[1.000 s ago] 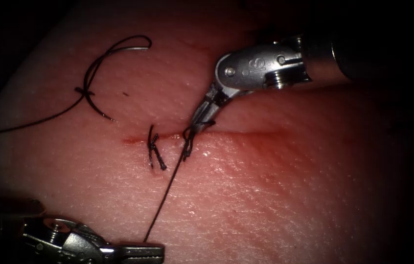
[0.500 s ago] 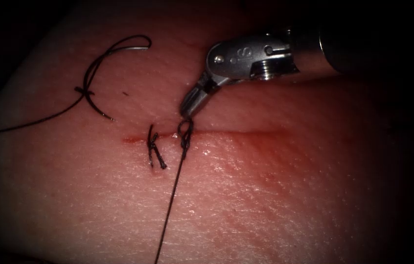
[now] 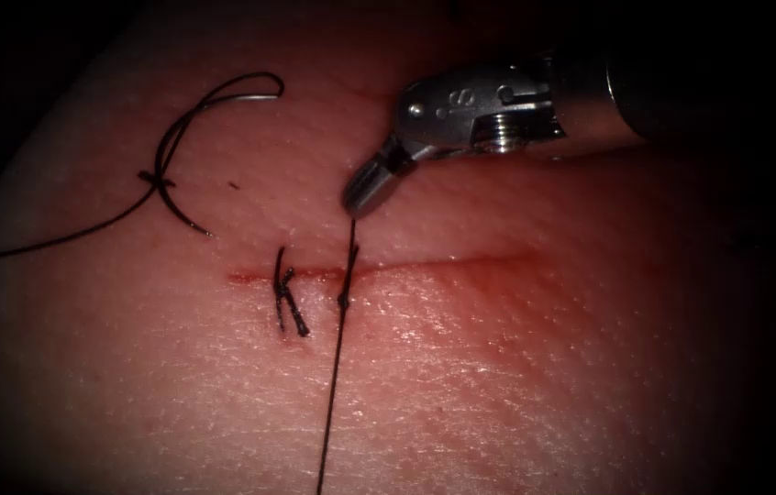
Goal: Wound Closure
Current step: Pull upward with right driver and downward with left jaws
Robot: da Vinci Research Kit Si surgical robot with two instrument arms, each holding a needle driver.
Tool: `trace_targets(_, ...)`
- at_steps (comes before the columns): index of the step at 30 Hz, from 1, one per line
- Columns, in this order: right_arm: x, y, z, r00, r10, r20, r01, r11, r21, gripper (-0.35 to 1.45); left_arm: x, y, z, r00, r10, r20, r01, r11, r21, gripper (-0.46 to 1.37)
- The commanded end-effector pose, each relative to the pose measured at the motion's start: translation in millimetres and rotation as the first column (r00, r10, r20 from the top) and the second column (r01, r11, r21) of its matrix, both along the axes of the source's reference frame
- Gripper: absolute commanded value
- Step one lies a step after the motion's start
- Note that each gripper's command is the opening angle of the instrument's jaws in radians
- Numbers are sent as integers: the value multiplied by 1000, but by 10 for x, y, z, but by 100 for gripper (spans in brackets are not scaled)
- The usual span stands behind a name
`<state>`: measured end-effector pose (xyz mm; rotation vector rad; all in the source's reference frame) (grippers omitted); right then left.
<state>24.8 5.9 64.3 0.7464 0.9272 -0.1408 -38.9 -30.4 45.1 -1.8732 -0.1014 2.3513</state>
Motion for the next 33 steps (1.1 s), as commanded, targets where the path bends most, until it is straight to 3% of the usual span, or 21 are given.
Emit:
trace_targets(1,-1,1,0,1000,-10,9,10,1000,-27,-35,0,0,1,1000,2,0,-2,1000,1,-35)
trace_targets(12,0,5,-11,1000,14,23,-13,998,-66,-35,-10,31,11,1000,-12,-1,12,1000,9,-35)
trace_targets(14,-1,12,-13,998,62,-4,-62,997,-43,-35,-14,39,14,1000,-17,1,17,1000,11,-35)
trace_targets(22,-2,25,-22,989,148,16,-148,989,-14,-35,-15,58,14,1000,-22,4,22,1000,2,-35)
trace_targets(27,-11,37,-28,962,272,-25,-271,962,33,-35,-10,72,12,1000,-29,-3,29,999,-13,-35)
trace_targets(30,-22,36,-32,939,342,-28,-341,939,42,-16,-7,81,11,999,-39,-17,39,999,-25,-35)
trace_targets(33,-38,28,-36,916,400,-20,-399,916,48,28,-4,93,11,998,-48,-31,47,998,-42,-35)
